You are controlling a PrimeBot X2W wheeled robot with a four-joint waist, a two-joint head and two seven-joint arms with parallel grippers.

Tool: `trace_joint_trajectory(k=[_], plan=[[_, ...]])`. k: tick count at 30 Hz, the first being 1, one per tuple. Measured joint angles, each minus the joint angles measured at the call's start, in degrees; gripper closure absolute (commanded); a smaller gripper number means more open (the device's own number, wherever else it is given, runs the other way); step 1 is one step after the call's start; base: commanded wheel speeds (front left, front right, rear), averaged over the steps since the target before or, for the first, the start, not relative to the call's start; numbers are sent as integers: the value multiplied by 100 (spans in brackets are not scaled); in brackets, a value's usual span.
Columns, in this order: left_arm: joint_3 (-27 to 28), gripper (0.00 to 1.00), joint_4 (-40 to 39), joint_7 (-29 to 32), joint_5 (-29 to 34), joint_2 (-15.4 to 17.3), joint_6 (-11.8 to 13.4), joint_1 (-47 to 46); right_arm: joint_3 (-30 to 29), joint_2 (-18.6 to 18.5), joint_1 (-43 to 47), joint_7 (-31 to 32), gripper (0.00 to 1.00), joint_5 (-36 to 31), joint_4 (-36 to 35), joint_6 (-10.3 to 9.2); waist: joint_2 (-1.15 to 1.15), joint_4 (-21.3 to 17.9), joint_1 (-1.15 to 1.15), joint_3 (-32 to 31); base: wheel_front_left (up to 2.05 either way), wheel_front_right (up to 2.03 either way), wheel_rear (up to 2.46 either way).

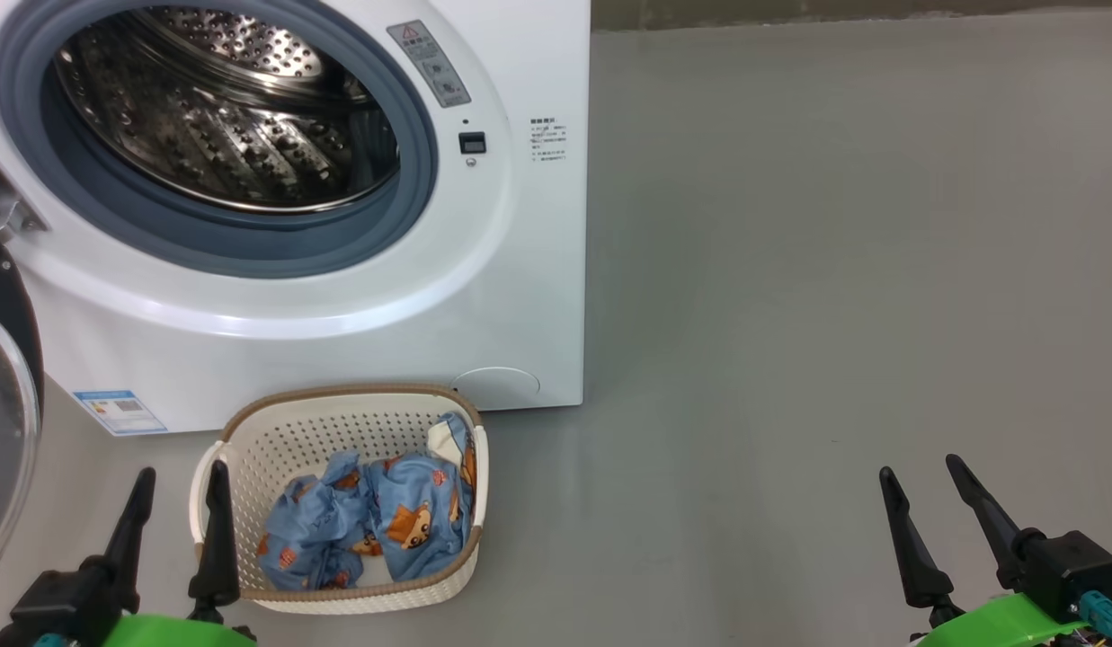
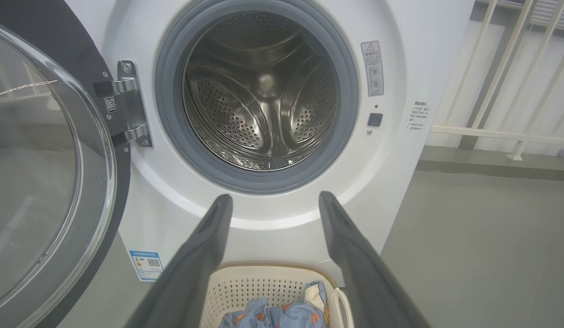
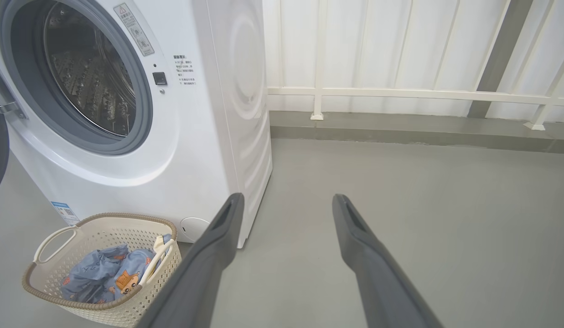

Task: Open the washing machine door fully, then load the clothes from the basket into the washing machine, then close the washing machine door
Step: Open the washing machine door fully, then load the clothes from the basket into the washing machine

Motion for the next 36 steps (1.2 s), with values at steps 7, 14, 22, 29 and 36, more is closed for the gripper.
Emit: trace_joint_trajectory(k=[7, 14, 22, 29, 36], plan=[[-35, 0, -25, 0, -36, 52, 0, 81, -26, 40, 5, 0, 0, -1, -10, 0, 0, -46, 0, 68, 0, 0, 0], [-183, 0, -20, 0, -224, 65, 0, 80, -36, 47, 4, 0, 0, 0, -10, 0, 0, -31, 0, 106, 2, -8, 6], [-324, 0, 3, 0, -338, 152, 0, 74, -45, 47, 3, 0, 0, -1, -16, 0, 0, -6, 0, 139, 38, -146, 107], [-367, 0, -7, 0, -325, 242, 0, 40, -20, 57, -13, 0, 0, -1, -20, 0, 0, -10, 0, 180, 49, -195, 146], [-402, 0, -23, 0, -223, 237, 0, 35, -20, 116, -15, 0, 0, -1, -24, 0, 0, -4, 0, 215, 13, -76, 63]])
